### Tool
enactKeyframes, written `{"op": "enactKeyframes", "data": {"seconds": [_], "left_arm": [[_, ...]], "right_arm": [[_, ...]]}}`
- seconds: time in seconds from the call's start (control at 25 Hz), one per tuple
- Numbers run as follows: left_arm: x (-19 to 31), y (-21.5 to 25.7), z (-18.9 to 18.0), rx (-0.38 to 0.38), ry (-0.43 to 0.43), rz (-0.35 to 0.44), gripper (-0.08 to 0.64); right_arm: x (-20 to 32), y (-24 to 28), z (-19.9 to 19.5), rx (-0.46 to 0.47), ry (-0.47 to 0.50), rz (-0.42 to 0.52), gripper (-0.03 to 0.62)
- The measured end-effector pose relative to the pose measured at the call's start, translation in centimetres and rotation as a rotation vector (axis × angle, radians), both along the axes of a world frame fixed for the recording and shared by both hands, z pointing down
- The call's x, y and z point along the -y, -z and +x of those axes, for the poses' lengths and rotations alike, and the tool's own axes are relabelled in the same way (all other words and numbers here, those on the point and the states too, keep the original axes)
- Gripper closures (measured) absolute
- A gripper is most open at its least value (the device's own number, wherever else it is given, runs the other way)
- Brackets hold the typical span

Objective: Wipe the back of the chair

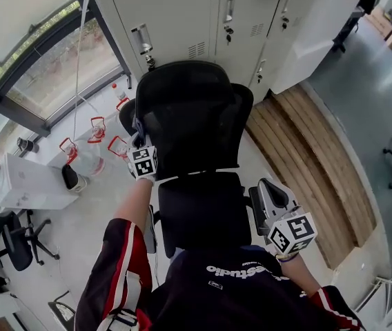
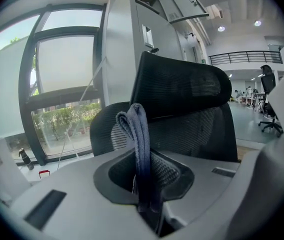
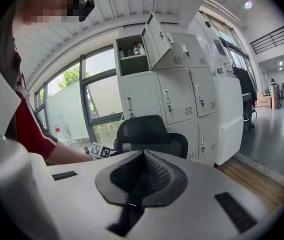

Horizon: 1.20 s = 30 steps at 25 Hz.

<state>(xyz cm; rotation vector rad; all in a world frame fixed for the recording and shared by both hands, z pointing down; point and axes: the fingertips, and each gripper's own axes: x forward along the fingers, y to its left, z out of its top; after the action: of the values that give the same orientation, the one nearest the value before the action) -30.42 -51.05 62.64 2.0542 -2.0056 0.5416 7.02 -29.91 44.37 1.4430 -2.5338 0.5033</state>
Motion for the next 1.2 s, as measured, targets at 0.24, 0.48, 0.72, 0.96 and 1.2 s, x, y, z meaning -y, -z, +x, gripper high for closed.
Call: {"op": "enactKeyframes", "data": {"seconds": [0.24,0.48,0.72,0.96,1.2], "left_arm": [[1.8,-0.5,6.2,-0.015,-0.068,-0.006,0.499],[3.2,-1.1,13.2,-0.023,-0.168,-0.01,0.499],[5.0,-1.2,21.2,-0.02,-0.288,-0.005,0.499],[6.1,-1.3,28.9,-0.031,-0.382,-0.003,0.499],[6.7,-1.4,36.1,-0.059,-0.471,-0.002,0.499]], "right_arm": [[-0.1,-0.1,2.9,0.011,-0.042,-0.003,0.577],[-1.0,-0.1,5.9,0.015,-0.111,0.003,0.577],[-2.1,-0.1,10.0,0.011,-0.2,-0.001,0.577],[-3.3,-0.2,13.8,0.009,-0.281,-0.01,0.577],[-4.2,-0.3,16.9,0.002,-0.338,-0.018,0.577]]}}
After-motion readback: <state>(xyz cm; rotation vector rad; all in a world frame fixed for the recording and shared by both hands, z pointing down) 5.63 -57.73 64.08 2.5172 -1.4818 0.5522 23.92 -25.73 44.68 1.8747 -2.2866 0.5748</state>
